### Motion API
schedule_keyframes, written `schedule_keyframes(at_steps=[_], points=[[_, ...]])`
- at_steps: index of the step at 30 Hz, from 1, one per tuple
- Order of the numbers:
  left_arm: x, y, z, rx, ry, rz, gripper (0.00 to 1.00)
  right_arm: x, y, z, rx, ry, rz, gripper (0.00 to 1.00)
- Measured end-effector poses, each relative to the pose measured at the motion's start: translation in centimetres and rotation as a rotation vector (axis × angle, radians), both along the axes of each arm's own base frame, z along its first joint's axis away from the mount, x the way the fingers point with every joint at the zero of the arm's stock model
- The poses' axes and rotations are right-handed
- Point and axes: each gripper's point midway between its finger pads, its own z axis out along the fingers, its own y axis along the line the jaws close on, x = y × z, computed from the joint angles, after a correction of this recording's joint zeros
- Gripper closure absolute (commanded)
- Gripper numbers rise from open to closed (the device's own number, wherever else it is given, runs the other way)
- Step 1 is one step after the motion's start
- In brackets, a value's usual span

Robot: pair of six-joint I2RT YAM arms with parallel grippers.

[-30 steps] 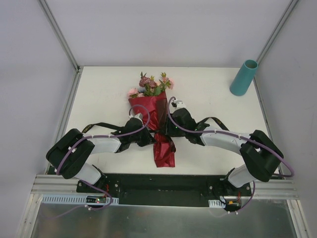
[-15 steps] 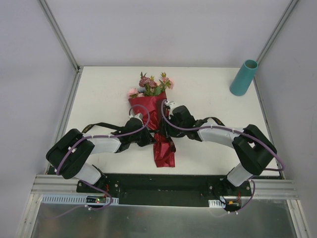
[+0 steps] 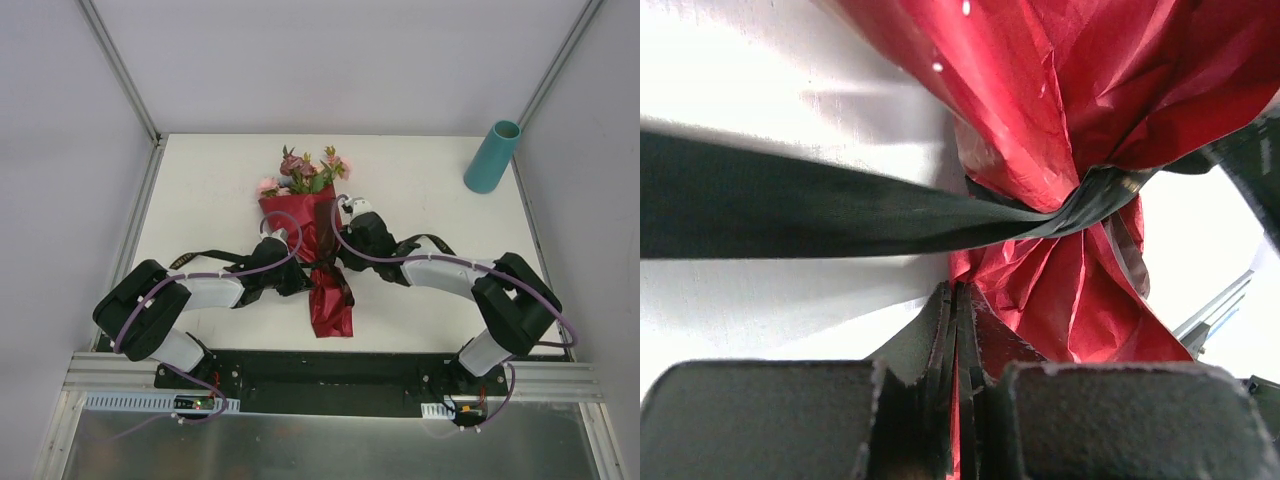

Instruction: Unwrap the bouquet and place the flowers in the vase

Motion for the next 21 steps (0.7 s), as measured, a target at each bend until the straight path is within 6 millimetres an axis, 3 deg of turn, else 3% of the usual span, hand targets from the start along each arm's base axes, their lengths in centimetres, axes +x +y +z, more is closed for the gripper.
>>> schedule_keyframes(at_steps=[13, 21], points=[[0.0, 0.0, 0.0, 0.001, 0.0, 0.002, 1.0, 2.7, -5.0, 1.3, -0.027, -0.108, -0.356, 0.98], [-0.1, 0.1, -0.1, 0.004, 0.005, 0.002, 1.0, 1.8, -4.7, 1.4, 0.064, 0.001, -0.39, 0.59]])
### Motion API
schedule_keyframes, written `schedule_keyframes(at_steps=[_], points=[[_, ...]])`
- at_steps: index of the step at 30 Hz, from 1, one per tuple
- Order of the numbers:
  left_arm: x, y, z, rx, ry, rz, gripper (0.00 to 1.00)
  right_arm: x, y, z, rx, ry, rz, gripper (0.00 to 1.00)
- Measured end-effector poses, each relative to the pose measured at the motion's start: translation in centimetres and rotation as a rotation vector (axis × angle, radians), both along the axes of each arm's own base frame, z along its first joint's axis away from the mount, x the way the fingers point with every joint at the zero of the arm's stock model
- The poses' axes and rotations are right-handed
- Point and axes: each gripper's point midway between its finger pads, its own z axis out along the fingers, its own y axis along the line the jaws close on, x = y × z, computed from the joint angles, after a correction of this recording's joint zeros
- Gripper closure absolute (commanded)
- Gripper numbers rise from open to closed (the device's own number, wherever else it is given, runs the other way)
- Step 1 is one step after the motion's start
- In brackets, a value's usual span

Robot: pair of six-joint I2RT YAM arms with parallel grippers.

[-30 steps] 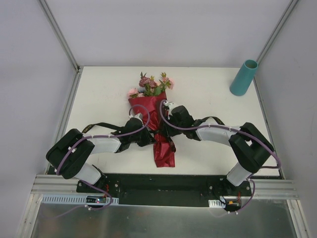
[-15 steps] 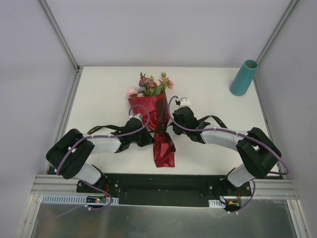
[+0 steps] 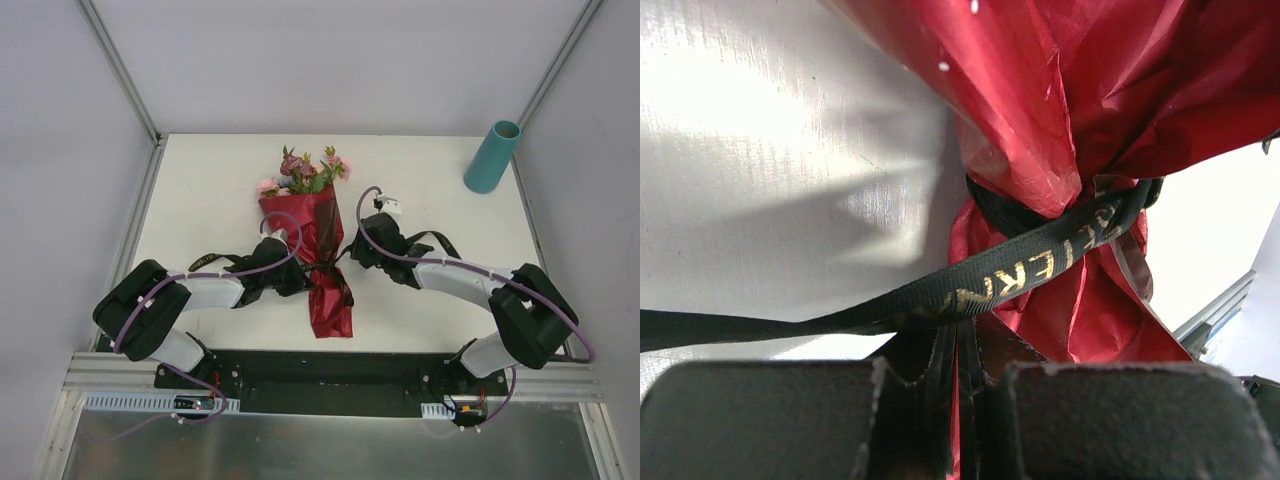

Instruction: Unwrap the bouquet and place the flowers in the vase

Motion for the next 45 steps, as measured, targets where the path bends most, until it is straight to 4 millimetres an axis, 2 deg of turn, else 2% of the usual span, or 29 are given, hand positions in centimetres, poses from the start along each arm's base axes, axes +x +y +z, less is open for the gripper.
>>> schedule_keyframes(at_steps=[3, 8, 11, 15, 20, 22, 24, 27, 33, 37, 41, 45], points=[[0.0, 0.0, 0.0, 0.0, 0.0, 0.0, 1.0, -0.8, 0.6, 0.5, 0.084, 0.049, -0.035, 0.57], [0.0, 0.0, 0.0, 0.0, 0.0, 0.0, 1.0, -1.8, 2.5, 3.3, 0.284, 0.071, -0.109, 0.53], [0.0, 0.0, 0.0, -0.002, -0.001, 0.0, 1.0, -2.5, 3.7, 4.0, 0.388, 0.094, -0.144, 0.51], [0.1, -0.1, 0.1, -0.004, -0.003, -0.001, 1.0, -3.7, 4.5, 3.0, 0.452, 0.152, -0.201, 0.49], [0.1, -0.1, 0.1, -0.006, -0.005, -0.001, 1.0, -4.1, 4.9, 1.4, 0.45, 0.179, -0.262, 0.51], [0.1, -0.1, 0.1, -0.007, -0.006, -0.001, 1.0, -4.2, 4.8, 1.0, 0.437, 0.177, -0.28, 0.54], [0.1, -0.1, 0.1, -0.007, -0.006, -0.001, 1.0, -4.1, 4.6, 0.7, 0.423, 0.168, -0.295, 0.61], [0.1, -0.1, 0.2, -0.008, -0.006, -0.001, 1.0, -3.5, 3.3, 0.4, 0.373, 0.129, -0.343, 0.67], [0.1, -0.1, 0.1, -0.007, -0.007, -0.001, 1.0, -1.9, -1.6, 0.6, 0.169, 0.018, -0.464, 0.62], [0.1, -0.1, 0.1, -0.007, -0.007, -0.001, 1.0, -1.9, -3.8, 3.0, 0.113, -0.035, -0.488, 0.6], [0.1, -0.1, 0.1, -0.007, -0.007, -0.001, 1.0, -1.8, -2.8, 6.3, 0.203, -0.052, -0.46, 0.59], [0.1, -0.1, 0.1, -0.007, -0.007, -0.001, 1.0, -2.0, 0.0, 6.1, 0.318, 0.019, -0.416, 0.58]])
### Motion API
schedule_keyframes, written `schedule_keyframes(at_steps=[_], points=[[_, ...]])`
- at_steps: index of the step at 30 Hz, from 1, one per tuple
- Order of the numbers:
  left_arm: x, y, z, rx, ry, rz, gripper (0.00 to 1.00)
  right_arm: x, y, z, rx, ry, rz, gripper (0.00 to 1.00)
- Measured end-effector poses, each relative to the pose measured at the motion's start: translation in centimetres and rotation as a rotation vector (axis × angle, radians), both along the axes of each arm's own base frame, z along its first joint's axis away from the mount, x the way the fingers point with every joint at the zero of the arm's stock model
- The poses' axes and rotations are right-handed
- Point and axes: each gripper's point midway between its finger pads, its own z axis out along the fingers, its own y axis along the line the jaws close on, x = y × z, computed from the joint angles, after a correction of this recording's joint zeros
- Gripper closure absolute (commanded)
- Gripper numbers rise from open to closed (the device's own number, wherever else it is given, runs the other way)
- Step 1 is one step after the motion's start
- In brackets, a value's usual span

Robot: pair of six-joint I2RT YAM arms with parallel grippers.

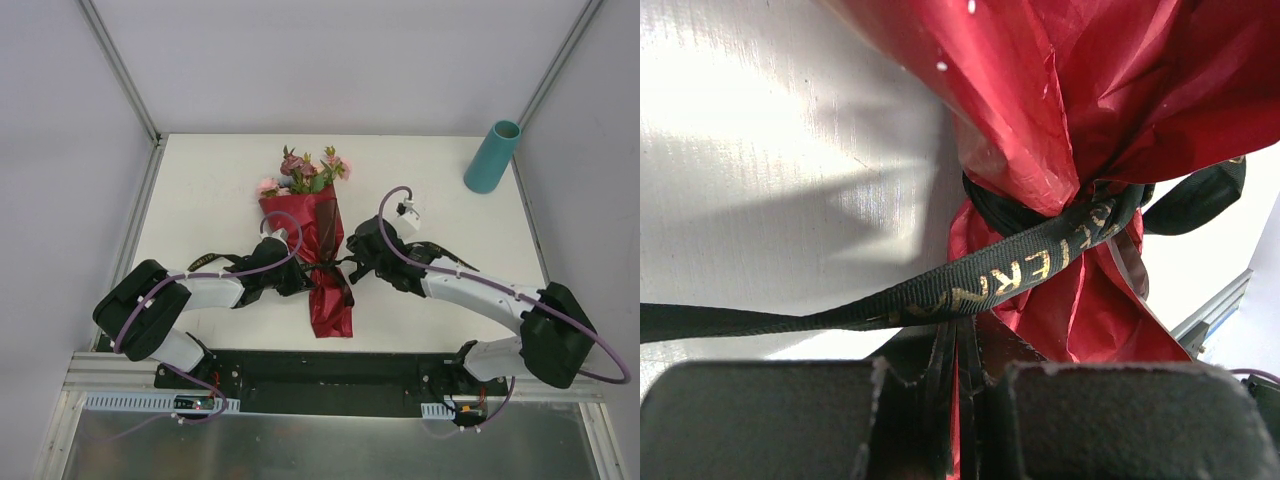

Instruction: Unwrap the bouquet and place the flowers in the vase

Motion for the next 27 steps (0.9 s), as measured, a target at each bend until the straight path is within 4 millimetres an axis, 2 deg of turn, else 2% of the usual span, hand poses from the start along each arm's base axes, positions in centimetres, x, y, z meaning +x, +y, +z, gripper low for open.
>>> schedule_keyframes(at_steps=[2, 6, 11, 18, 19, 21, 23, 24, 27], points=[[0.0, 0.0, 0.0, 0.0, 0.0, 0.0, 1.0, -0.2, 1.5, -0.8, 0.042, 0.029, 0.026, 0.56], [0.0, 0.0, 0.0, 0.0, 0.0, 0.0, 1.0, -0.7, 3.7, -3.8, 0.071, 0.108, 0.065, 0.55], [0.0, 0.0, 0.0, -0.001, 0.0, 0.0, 1.0, -0.9, 4.8, -6.4, 0.082, 0.169, 0.072, 0.55], [0.0, 0.0, 0.0, -0.002, -0.003, 0.0, 1.0, -1.1, 5.7, -9.0, 0.093, 0.228, 0.068, 0.55], [0.0, 0.0, 0.0, -0.003, -0.004, 0.0, 1.0, -1.1, 5.8, -9.2, 0.095, 0.231, 0.066, 0.57], [-0.1, 0.1, -0.1, -0.001, -0.002, 0.001, 1.0, -1.0, 5.9, -9.3, 0.102, 0.231, 0.062, 0.67], [-0.1, 0.1, -0.2, -0.002, -0.003, 0.001, 1.0, -0.9, 6.0, -9.2, 0.108, 0.227, 0.061, 0.84], [-0.1, 0.1, -0.2, -0.002, -0.004, 0.001, 1.0, -0.8, 6.1, -9.1, 0.115, 0.222, 0.061, 0.89], [-0.1, 0.1, -0.1, -0.003, -0.004, 0.001, 1.0, -0.5, 6.3, -8.8, 0.129, 0.208, 0.061, 1.0]])
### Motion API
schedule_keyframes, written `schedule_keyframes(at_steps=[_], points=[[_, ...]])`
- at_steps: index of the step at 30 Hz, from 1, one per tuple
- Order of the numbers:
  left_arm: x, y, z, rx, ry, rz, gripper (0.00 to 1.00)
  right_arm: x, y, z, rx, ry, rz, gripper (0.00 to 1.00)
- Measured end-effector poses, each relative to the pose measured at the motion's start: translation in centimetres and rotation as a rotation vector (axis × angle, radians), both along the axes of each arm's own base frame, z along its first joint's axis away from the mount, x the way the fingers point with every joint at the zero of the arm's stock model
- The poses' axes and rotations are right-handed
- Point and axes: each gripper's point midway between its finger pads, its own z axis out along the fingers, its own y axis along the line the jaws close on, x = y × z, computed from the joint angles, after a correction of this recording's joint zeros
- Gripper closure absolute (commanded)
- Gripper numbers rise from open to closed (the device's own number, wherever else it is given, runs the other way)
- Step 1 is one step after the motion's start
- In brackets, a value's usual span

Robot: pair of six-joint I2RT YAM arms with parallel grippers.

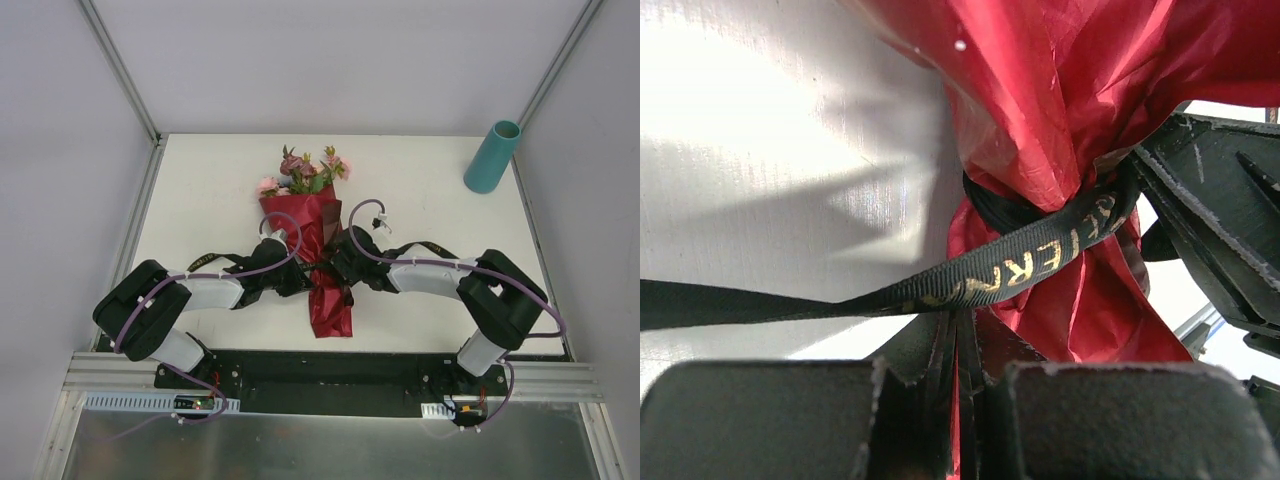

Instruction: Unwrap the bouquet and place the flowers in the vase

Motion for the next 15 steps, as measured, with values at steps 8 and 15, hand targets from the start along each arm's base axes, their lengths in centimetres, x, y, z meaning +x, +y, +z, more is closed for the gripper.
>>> schedule_keyframes(at_steps=[8, 15], points=[[0.0, 0.0, 0.0, 0.001, 0.002, 0.006, 1.0, 0.2, -1.0, 2.4, 0.049, -0.087, 0.044, 1.0], [0.1, 0.0, -0.2, -0.001, 0.004, 0.008, 1.0, -0.8, -0.1, 4.0, 0.151, -0.163, 0.157, 1.0]])
